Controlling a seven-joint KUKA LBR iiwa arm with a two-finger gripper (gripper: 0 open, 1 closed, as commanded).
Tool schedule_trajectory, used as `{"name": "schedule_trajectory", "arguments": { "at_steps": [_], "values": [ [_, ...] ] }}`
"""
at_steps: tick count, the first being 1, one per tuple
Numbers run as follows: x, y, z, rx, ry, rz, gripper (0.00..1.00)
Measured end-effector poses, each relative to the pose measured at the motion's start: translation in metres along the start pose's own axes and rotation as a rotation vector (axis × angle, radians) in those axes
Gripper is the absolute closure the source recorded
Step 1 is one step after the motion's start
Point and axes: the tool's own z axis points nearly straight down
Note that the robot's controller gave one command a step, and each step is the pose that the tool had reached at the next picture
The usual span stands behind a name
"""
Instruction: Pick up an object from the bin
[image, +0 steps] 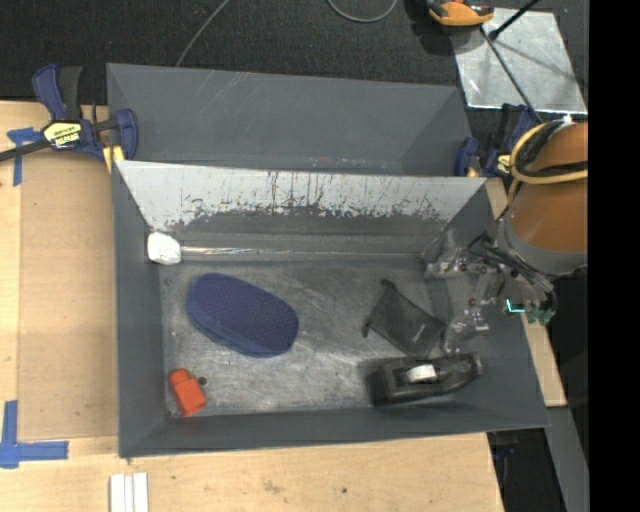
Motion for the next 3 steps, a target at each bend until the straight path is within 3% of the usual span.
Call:
{"name": "schedule_trajectory", "arguments": {
  "at_steps": [1, 2, 3],
  "values": [
    [-0.067, 0.004, 0.108, 0.001, -0.012, 0.057, 0.0],
    [-0.07, 0.003, 0.101, 0.004, -0.026, 0.058, 1.0],
    [-0.072, 0.01, -0.038, 0.002, -0.018, 0.051, 1.0]
  ]
}}
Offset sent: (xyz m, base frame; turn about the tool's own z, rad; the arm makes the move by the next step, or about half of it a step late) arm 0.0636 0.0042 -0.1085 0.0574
